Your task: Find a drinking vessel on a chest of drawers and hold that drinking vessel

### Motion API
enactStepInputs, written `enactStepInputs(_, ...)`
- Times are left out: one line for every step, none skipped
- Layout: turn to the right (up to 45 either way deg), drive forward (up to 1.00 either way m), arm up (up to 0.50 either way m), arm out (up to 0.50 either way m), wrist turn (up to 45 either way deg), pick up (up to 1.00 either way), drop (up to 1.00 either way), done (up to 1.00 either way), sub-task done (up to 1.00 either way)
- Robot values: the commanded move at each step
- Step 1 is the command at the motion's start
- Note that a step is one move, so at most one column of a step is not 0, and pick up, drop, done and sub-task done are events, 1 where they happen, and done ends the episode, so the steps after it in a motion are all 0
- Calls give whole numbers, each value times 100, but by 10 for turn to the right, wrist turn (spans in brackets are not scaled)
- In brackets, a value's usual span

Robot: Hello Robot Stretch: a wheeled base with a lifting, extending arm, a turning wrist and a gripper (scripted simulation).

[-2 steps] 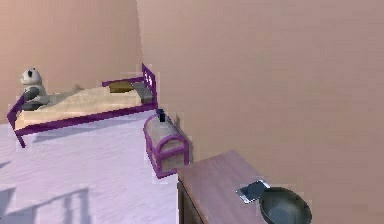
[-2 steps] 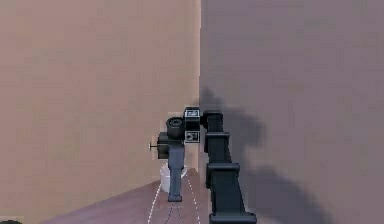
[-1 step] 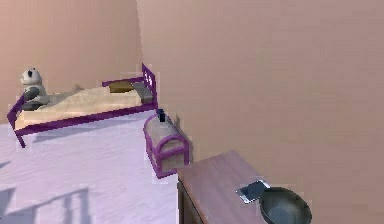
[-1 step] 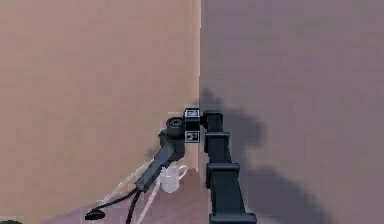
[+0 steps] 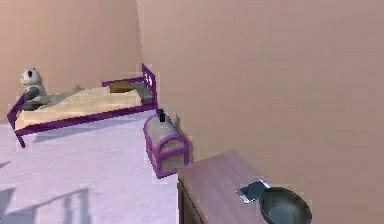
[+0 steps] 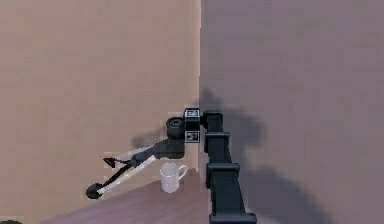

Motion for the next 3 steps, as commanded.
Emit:
enactStepInputs(0,0,0,0,450,0,0,0,0)
enactStepInputs(0,0,0,0,210,0,0,0,0)
enactStepInputs(0,0,-30,0,0,0,0,0,0)
